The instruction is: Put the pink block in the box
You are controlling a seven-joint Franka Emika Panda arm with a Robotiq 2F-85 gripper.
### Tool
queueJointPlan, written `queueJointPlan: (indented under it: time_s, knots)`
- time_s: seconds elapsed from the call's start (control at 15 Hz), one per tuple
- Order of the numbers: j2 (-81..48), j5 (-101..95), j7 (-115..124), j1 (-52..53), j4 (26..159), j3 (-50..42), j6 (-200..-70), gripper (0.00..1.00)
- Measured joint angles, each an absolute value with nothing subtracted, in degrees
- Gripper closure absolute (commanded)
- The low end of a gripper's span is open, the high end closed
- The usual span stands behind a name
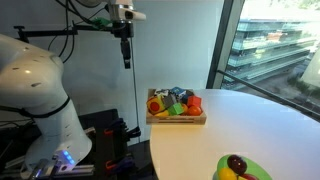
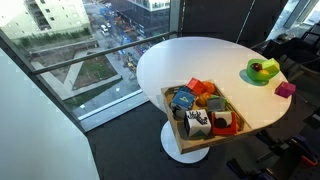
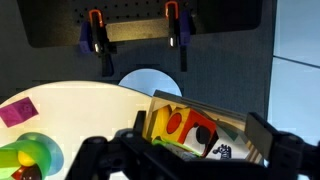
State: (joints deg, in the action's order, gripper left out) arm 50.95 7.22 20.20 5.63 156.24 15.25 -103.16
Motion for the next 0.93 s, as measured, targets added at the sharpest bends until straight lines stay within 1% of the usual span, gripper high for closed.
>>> queueJointPlan:
  time_s: [0.6,0.93]
  knots:
    - [49.06,6.1,19.78,-1.31,156.23,9.21,-103.59,0.0]
    - [47.14,4.18,17.19,-5.08,156.21,4.31,-108.1,0.0]
